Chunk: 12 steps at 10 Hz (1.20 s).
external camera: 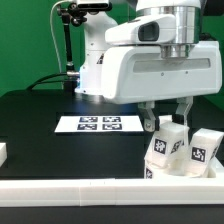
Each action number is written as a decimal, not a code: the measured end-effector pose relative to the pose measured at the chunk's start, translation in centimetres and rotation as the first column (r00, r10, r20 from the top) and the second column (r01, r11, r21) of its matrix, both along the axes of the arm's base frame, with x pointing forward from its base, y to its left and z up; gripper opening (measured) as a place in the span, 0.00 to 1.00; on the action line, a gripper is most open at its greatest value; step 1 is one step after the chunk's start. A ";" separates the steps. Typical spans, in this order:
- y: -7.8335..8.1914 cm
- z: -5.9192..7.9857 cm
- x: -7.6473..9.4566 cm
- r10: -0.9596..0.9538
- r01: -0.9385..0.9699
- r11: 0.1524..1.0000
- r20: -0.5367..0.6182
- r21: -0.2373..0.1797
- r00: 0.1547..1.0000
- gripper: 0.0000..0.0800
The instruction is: Assemble stool
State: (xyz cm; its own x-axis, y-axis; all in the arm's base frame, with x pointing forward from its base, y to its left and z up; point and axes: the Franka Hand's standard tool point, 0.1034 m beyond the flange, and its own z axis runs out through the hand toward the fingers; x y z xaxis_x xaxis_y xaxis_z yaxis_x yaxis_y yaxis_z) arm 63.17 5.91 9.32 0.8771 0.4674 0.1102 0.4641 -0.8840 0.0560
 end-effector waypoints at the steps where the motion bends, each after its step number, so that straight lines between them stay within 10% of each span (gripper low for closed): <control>1: -0.1 0.0 0.0 -0.002 0.002 1.000 0.000 0.000 1.000 0.42; 8: -0.6 0.1 0.1 -0.344 0.344 0.938 0.004 0.044 0.939 0.43; 12: -0.7 -0.2 0.2 -0.690 0.680 0.721 0.043 0.132 0.723 0.43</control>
Offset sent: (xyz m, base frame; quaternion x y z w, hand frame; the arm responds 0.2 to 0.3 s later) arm 0.0000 0.0000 0.0000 0.0000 0.0000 0.0000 1.0000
